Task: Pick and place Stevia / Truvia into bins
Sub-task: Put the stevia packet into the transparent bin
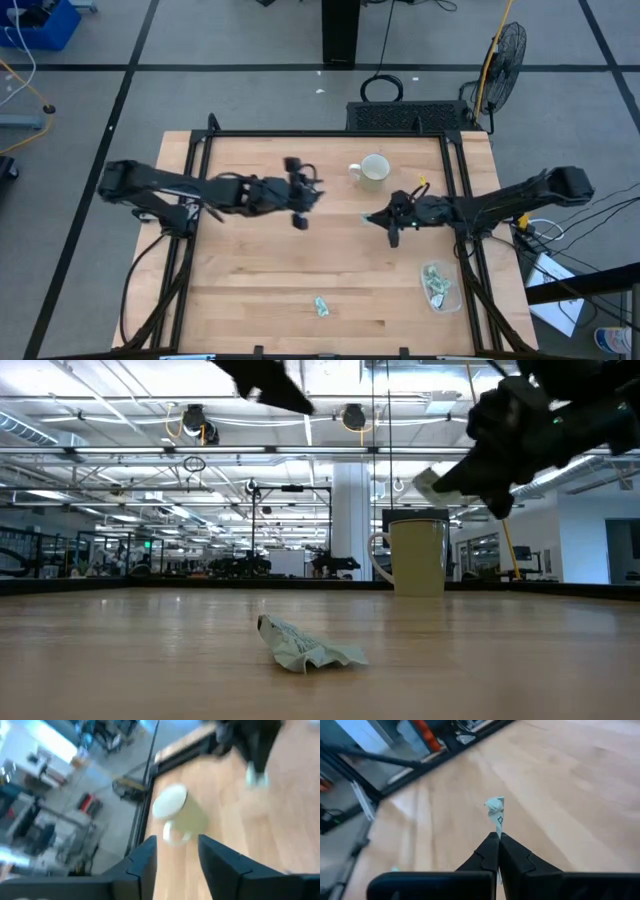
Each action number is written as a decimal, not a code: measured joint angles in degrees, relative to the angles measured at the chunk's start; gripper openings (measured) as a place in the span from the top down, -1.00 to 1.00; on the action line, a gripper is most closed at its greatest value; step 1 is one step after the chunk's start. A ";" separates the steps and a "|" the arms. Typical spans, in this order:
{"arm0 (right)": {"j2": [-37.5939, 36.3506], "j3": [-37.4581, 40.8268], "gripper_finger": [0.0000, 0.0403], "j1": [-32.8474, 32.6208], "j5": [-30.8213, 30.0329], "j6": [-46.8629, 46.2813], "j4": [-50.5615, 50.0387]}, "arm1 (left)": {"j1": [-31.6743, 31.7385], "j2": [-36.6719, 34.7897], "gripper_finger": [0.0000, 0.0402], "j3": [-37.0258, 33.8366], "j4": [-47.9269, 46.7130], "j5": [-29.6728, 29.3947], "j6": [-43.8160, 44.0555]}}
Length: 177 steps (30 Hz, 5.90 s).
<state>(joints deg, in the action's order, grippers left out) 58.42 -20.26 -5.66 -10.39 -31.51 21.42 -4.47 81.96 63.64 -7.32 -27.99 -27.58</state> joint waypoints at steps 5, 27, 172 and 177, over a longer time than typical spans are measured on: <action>-11.58 -4.22 1.00 -6.21 -13.28 5.17 -20.32 | 0.00 -8.87 0.19 0.00 -13.62 -0.85 8.84; -10.10 -13.89 1.00 -40.21 -7.23 -35.07 -65.50 | -0.13 -17.52 0.34 -0.04 -40.52 5.99 26.25; 29.00 -13.83 0.06 -12.65 5.83 38.71 20.23 | -0.11 -17.47 0.35 -0.02 -20.60 5.99 27.76; 26.16 -13.83 0.08 -11.41 5.79 41.03 17.03 | -0.11 -17.50 0.34 0.02 -17.51 6.88 32.18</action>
<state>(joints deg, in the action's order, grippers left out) 84.59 -34.09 -17.07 -4.60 9.53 38.45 -4.58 64.46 63.66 -24.83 -21.11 4.60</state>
